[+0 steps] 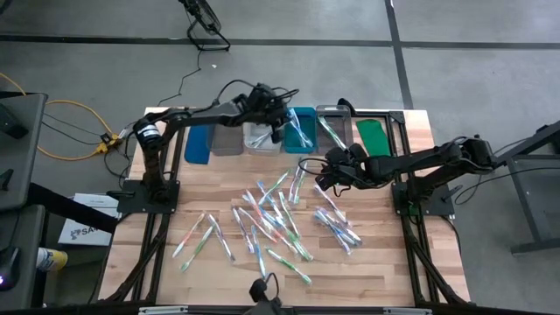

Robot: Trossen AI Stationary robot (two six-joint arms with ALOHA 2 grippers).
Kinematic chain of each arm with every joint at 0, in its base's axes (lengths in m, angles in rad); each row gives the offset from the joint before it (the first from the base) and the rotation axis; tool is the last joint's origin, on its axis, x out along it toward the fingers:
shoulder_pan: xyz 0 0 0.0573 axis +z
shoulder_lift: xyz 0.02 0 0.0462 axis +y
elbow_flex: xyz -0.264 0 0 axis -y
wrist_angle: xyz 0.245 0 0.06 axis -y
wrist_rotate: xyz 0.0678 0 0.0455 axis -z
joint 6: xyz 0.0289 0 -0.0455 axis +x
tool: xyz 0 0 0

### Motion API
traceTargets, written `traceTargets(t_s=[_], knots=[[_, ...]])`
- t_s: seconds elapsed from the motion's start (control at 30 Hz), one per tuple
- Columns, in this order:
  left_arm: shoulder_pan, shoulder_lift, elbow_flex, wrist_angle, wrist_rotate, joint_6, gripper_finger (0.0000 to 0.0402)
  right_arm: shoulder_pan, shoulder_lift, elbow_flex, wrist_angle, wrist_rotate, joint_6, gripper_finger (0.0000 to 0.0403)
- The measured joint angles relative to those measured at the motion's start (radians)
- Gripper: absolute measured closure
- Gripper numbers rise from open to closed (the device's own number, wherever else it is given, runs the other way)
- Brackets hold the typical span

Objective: Pick & Place Toothbrushes
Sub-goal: Put the violet toothbrush into the gray bin

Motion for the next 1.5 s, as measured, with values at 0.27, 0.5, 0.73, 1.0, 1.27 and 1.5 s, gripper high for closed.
traceTargets(t_s=[0.27, 0.5, 0.73, 1.0, 1.27, 1.5], knots=[[-0.006, 0.133, 0.232, -0.306, 0.003, 0.061, 0.0401, 0.0, 0.0, 0.0, 0.002, 0.027, -0.011, 0.0184], [-0.009, 0.185, 0.272, -0.339, -0.015, 0.059, 0.0401, 0.0, 0.0, 0.0, -0.001, 0.042, -0.018, 0.0184], [-0.009, 0.189, 0.272, -0.357, -0.164, 0.052, 0.0401, 0.0, 0.0, 0.0, -0.003, 0.042, -0.019, 0.0184], [-0.009, 0.189, 0.272, -0.357, -0.244, 0.055, 0.0401, 0.0, 0.0, -0.03, 0.011, 0.047, -0.009, 0.0184], [-0.009, 0.188, 0.272, -0.386, -0.35, 0.055, 0.0401, 0.0, 0.0, -0.051, 0.011, 0.046, 0.017, 0.0184], [-0.008, 0.156, 0.271, -0.423, -0.396, 0.062, 0.0401, 0.0, 0.0, -0.051, 0.011, 0.049, 0.017, 0.0184]])
